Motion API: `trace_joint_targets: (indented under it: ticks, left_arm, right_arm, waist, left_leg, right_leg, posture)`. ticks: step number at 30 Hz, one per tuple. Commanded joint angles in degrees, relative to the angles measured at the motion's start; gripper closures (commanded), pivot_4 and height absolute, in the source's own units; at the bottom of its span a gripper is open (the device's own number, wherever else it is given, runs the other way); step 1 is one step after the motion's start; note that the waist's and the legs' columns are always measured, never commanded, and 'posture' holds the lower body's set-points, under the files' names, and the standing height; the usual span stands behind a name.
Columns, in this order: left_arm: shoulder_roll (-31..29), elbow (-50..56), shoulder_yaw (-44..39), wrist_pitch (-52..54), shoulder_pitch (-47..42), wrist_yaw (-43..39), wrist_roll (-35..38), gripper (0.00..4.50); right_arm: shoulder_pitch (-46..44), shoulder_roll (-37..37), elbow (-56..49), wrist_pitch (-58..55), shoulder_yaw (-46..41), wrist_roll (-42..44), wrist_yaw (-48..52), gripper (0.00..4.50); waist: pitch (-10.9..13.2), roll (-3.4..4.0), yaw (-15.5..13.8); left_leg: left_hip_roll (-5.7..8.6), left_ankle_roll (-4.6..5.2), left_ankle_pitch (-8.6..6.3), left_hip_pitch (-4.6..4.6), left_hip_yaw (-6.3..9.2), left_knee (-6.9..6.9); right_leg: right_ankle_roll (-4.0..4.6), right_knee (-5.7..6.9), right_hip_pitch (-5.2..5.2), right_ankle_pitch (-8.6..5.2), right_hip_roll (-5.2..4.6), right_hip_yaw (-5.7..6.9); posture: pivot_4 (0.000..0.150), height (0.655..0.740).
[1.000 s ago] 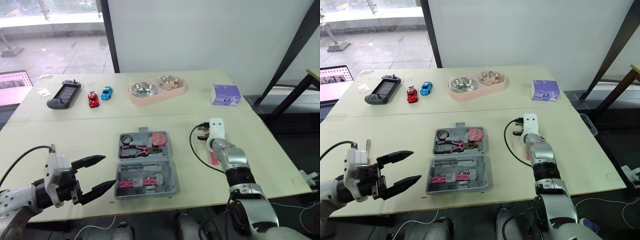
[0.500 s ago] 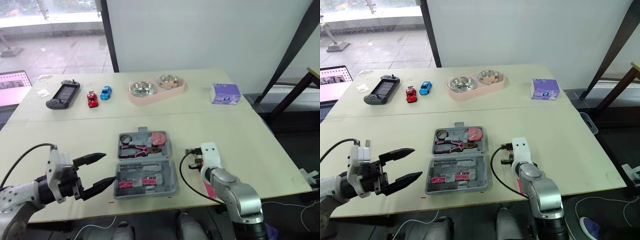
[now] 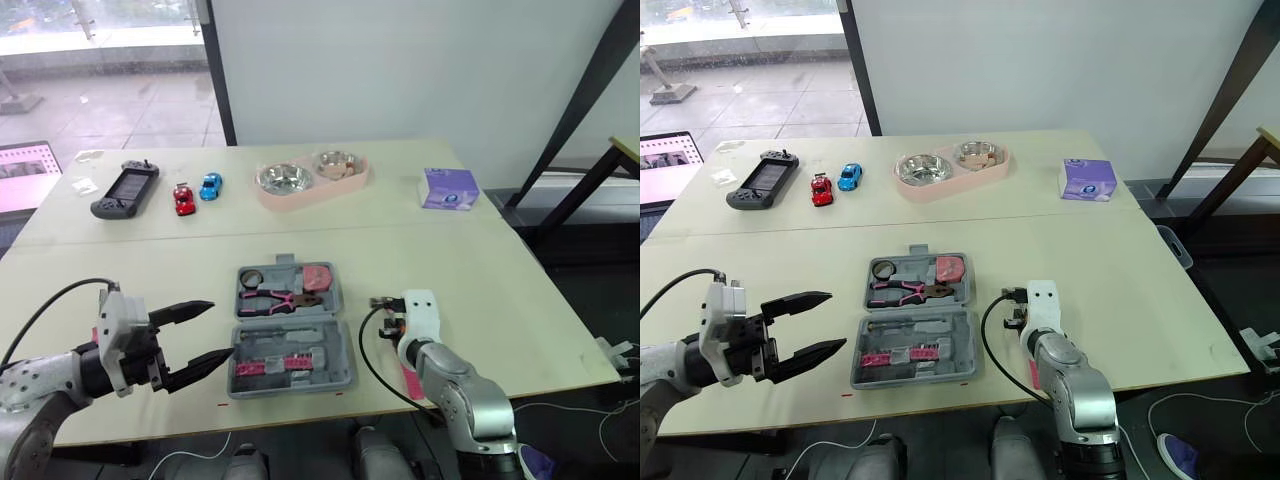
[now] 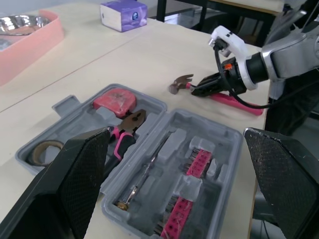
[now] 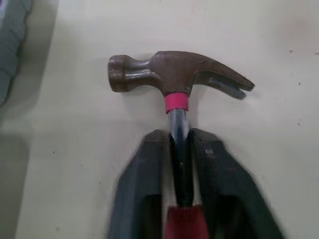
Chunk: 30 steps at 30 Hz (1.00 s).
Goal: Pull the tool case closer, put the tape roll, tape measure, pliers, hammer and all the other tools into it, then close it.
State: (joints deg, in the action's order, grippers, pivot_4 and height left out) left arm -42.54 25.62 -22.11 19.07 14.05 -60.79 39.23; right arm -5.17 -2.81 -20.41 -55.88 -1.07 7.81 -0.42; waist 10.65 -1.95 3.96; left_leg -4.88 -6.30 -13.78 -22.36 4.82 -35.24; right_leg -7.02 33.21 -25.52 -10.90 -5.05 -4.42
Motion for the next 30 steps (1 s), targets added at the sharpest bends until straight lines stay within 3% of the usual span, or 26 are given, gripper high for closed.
trace_joint_targets:
  ticks: [1,3,5,7,10,12,15,20,25,30]
  left_arm:
    - [-0.1,1.2,-1.2,-0.9,0.6,-0.2,0.5,0.00]
    - [-0.1,1.1,-1.2,-1.0,0.7,-0.3,0.4,0.00]
    - [0.4,0.4,-1.4,-2.1,1.7,-0.9,-0.1,0.00]
    - [1.0,-1.4,-0.9,-4.1,2.8,-2.1,-1.2,0.00]
    - [1.2,-3.2,-0.4,-5.8,3.1,-3.4,-2.1,0.00]
    - [1.0,-4.9,0.0,-6.8,2.9,-4.6,-2.5,0.00]
    - [1.0,-6.8,1.0,-7.7,1.7,-5.4,-3.2,0.00]
    - [1.4,-8.3,2.1,-8.4,-0.1,-6.1,-3.4,0.00]
    - [1.6,-7.7,2.8,-7.9,-1.2,-5.1,-3.2,0.00]
    - [1.9,-4.7,3.4,-5.9,-1.5,-2.4,-2.7,0.00]
  right_arm:
    - [-1.5,-1.5,-5.2,-3.2,-3.4,1.4,0.8,1.22]
    - [-2.2,-2.1,-6.2,-4.4,-3.6,1.6,1.2,0.20]
    - [-7.3,-6.0,-9.9,-9.0,-5.2,4.0,4.3,0.09]
    - [-16.6,-16.1,-10.8,-12.0,-3.0,6.8,12.7,0.09]
    - [-27.6,-28.8,-4.3,-8.6,3.5,8.7,25.6,0.09]
    - [-32.8,-39.4,1.2,6.7,14.0,2.8,39.3,0.09]
    - [-36.0,-47.7,10.1,34.1,24.4,-6.1,54.1,0.09]
    - [-43.4,-49.0,29.5,73.4,35.2,-19.0,65.9,0.09]
    - [-51.7,-47.7,45.3,103.5,44.0,-35.1,66.2,0.09]
    - [-56.7,-42.7,55.2,116.1,48.0,-46.4,60.0,0.09]
  waist:
    - [0.0,0.04,0.0]
    - [0.0,0.04,0.1]
    - [0.1,0.13,0.1]
    - [0.4,0.56,0.5]
    - [0.5,0.75,0.5]
    - [0.4,0.54,0.3]
    - [0.4,0.51,0.1]
    - [0.5,0.50,0.3]
    - [0.5,0.51,0.2]
    - [0.5,0.50,0.4]
  left_leg:
    - [0.00,0.00,0.00,-0.02,0.00,0.01]
    - [0.01,0.00,0.00,-0.04,-0.01,0.03]
    - [0.00,0.00,-0.01,-0.04,0.00,0.10]
    - [0.00,0.00,-0.01,-0.06,-0.05,0.07]
    - [0.03,0.02,0.01,-0.08,-0.22,-0.03]
    - [0.00,0.03,0.01,0.01,-0.05,0.07]
    - [0.00,0.07,-0.04,-0.03,-0.01,0.15]
    - [0.05,0.10,-0.08,-0.16,-0.16,0.11]
    - [0.01,0.12,-0.07,-0.03,-0.15,0.16]
    - [0.02,0.10,-0.06,-0.01,-0.15,0.07]
  right_leg:
    - [0.00,-0.01,-0.01,0.00,0.00,0.00]
    - [0.03,-0.01,-0.03,0.01,0.00,-0.01]
    - [0.02,0.01,-0.07,0.02,0.00,0.01]
    - [0.03,0.01,-0.14,0.02,-0.01,-0.02]
    - [0.01,0.03,-0.25,0.01,0.00,-0.20]
    - [-0.02,0.13,-0.25,-0.01,0.11,-0.13]
    - [-0.03,0.09,-0.21,-0.02,0.13,-0.11]
    - [-0.05,-0.01,-0.19,0.02,0.09,-0.19]
    - [-0.30,0.32,-0.27,0.13,0.13,-0.16]
    - [-0.28,0.37,-0.24,0.14,0.12,-0.20]
  posture:
    - [0.150,0.7387]
    - [0.150,0.7387]
    - [0.150,0.7387]
    - [0.150,0.7387]
    - [0.150,0.7387]
    - [0.150,0.7387]
    - [0.150,0.7387]
    - [0.150,0.7387]
    - [0.150,0.7387]
    - [0.150,0.7387]
